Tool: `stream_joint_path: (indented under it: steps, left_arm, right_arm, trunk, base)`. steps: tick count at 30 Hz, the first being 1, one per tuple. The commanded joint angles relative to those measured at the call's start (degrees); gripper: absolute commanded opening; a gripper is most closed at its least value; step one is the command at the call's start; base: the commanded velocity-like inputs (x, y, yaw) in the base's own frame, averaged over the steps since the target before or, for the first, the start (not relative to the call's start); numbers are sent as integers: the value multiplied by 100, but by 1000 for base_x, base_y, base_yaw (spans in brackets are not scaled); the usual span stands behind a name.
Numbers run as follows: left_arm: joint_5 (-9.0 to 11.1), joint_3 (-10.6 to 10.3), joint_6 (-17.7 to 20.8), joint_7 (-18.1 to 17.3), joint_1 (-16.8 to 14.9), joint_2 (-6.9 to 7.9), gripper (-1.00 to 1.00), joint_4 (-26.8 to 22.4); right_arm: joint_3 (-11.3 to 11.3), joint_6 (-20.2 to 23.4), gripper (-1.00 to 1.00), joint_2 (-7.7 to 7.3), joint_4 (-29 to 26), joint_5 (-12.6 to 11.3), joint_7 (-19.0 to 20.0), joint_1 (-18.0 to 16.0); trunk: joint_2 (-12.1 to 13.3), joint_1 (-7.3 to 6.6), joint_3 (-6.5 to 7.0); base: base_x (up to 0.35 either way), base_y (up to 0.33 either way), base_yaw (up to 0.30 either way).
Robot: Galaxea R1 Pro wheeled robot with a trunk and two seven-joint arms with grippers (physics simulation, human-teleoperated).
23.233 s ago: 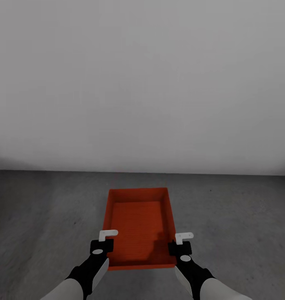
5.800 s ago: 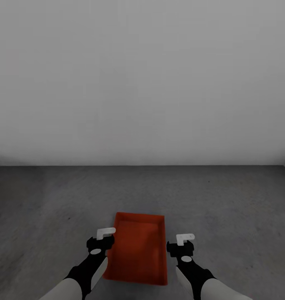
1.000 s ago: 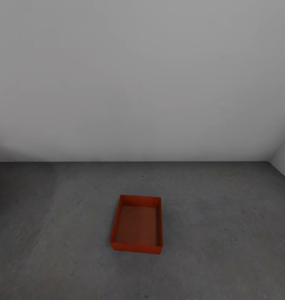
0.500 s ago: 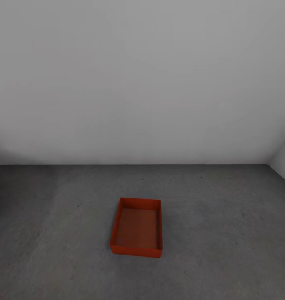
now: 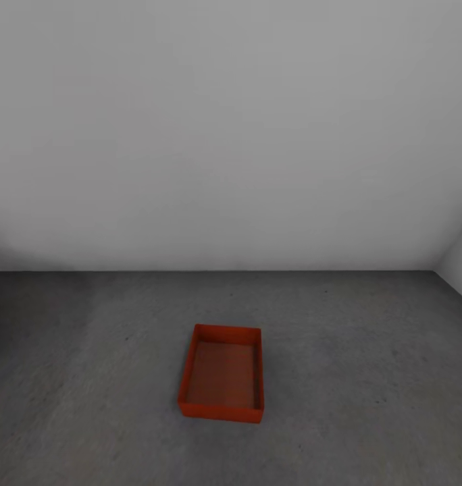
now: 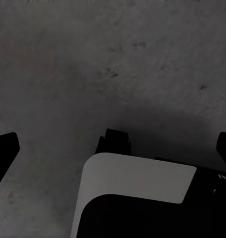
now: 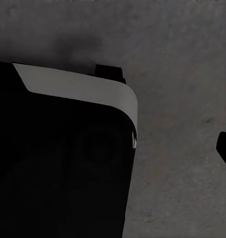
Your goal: Move the two storage containers from the living room to the garage. In the garage, place one container on the floor and stack the other container on top of it (either order is fine).
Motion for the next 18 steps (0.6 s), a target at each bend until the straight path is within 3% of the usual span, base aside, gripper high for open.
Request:
stream_joint_path:
  steps: [1, 18]
  left_arm:
    - [45, -48, -14, 13, -2, 0, 100, 2]
    - [51, -48, -14, 13, -2, 0, 100, 2]
  right_arm:
    - [48, -36, 100, 2, 19, -55, -11, -7]
    - [49, -36, 100, 3, 20, -51, -11, -4]
  trunk:
    - [-2, 0, 5]
    - [-2, 0, 162]
  base:
    - [0, 0, 0]
    - [0, 0, 0]
